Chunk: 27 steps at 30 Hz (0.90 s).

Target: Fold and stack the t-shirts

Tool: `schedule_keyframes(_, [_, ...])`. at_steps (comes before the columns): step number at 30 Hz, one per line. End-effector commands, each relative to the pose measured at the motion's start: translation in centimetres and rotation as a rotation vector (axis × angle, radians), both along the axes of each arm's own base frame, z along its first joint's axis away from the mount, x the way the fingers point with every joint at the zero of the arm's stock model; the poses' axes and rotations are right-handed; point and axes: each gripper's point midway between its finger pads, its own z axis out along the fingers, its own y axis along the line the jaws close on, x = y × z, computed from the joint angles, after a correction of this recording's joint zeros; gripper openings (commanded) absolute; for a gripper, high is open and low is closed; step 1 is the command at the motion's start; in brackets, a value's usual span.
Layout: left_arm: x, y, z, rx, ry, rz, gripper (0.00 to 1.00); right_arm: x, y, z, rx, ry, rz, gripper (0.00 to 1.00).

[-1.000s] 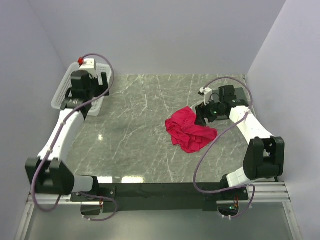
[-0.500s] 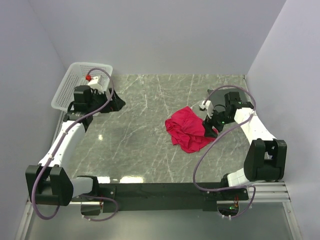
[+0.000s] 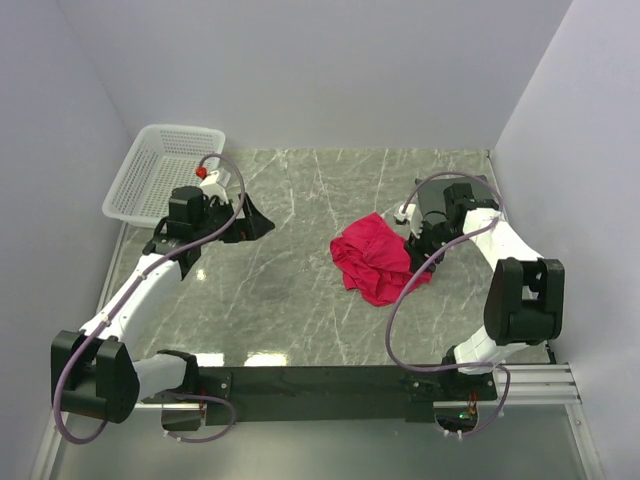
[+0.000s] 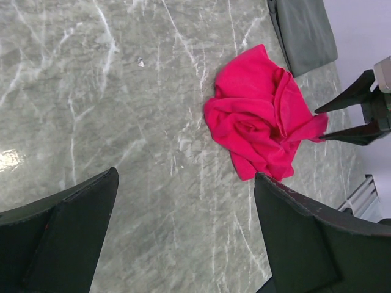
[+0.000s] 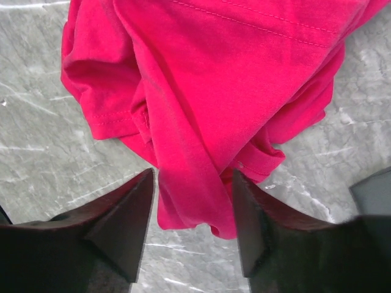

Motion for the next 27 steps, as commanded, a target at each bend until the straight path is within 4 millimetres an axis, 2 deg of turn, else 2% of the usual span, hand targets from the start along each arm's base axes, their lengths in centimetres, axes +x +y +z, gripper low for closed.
schedule_keyframes(1, [-0.1, -0.9, 2.0, -0.045, -0.066, -0.023, 0.98, 1.7, 0.3, 1.1, 0.008, -0.048, -0.007, 0.59])
schedule_keyframes(2, [-0.1, -1.1, 1.9, -0.046, -0.064, -0.03, 0.98, 1.5, 1.2, 1.0, 0.016, -0.038, 0.013, 0.53])
schedule_keyframes(5, [-0.1, -1.5, 1.9, -0.051, -0.061, -0.037, 0.98, 1.3, 1.5, 1.0, 0.032, -0.021, 0.005, 0.38])
schedule_keyframes(11, [-0.4, -2.9, 1.9, -0.071, -0.058, -0.082, 0.97, 1.0, 1.9, 2.0, 0.057, -0.022, -0.007, 0.15])
schedule_keyframes(17, [-1.0, -5.4, 1.8, -0.08, -0.053, -0.153, 0.97, 0.3, 3.2, 4.7, 0.124, -0.022, 0.005, 0.04])
schedule_keyframes(19, [-1.1, -6.1, 1.8, -0.082, -0.052, -0.171, 0.97, -0.7, 4.0, 5.8, 0.158, 0.017, 0.026, 0.0])
schedule_keyframes(20, [-1.4, -6.8, 1.4, -0.078, -0.041, -0.191, 0.97, -0.9, 4.4, 6.4, 0.176, 0.012, 0.054, 0.0])
schedule_keyframes(22, [-1.4, -7.7, 1.2, -0.071, -0.032, -0.207, 0.96, -2.5, 5.6, 7.4, 0.223, 0.042, 0.101, 0.0])
schedule_keyframes(24, [-1.3, -9.0, 1.7, -0.072, -0.06, -0.237, 0.97, -3.5, 6.4, 7.8, 0.239, 0.052, 0.128, 0.0])
schedule_keyframes(26, [-1.5, -10.3, 1.0, -0.061, -0.044, -0.261, 0.96, -4.4, 7.6, 8.5, 0.253, 0.036, 0.17, 0.0])
schedule_keyframes(27, [-1.3, -10.8, 1.3, -0.062, -0.052, -0.268, 0.96, -4.7, 7.9, 8.6, 0.258, 0.032, 0.177, 0.0])
